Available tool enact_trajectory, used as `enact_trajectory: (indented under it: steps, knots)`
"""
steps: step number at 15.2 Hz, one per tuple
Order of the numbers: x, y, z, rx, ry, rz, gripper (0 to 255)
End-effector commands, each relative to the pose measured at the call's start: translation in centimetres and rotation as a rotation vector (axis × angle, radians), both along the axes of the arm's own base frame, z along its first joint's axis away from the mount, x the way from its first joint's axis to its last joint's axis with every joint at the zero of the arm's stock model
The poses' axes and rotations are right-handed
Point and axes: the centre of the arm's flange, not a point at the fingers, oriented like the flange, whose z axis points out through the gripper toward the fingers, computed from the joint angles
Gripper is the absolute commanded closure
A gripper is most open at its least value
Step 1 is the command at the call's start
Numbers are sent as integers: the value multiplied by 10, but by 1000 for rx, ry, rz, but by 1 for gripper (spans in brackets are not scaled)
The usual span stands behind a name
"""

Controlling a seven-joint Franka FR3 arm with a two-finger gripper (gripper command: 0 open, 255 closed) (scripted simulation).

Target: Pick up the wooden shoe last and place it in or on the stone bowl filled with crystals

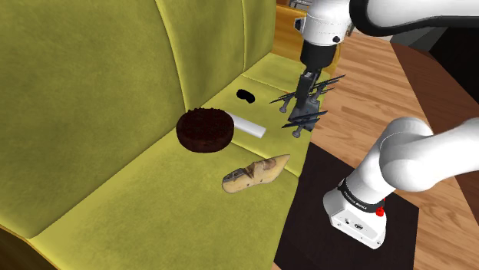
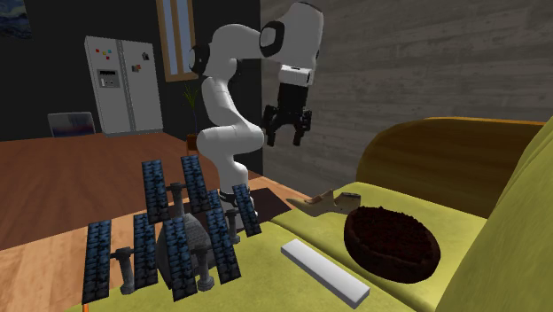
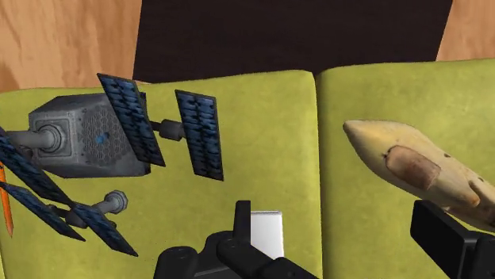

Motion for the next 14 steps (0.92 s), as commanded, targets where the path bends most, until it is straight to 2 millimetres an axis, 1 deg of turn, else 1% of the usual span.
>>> enact_trajectory:
  steps: [1, 4, 7, 10, 14]
  knots:
    - [1, 25, -15, -25, -10, 121, 0]
    - [-2, 60, -43, -62, -21, 297, 0]
    - [-11, 93, -73, -100, -33, 472, 0]
    - [-25, 123, -104, -137, -44, 648, 0]
    - [-51, 156, -147, -187, -59, 882, 0]
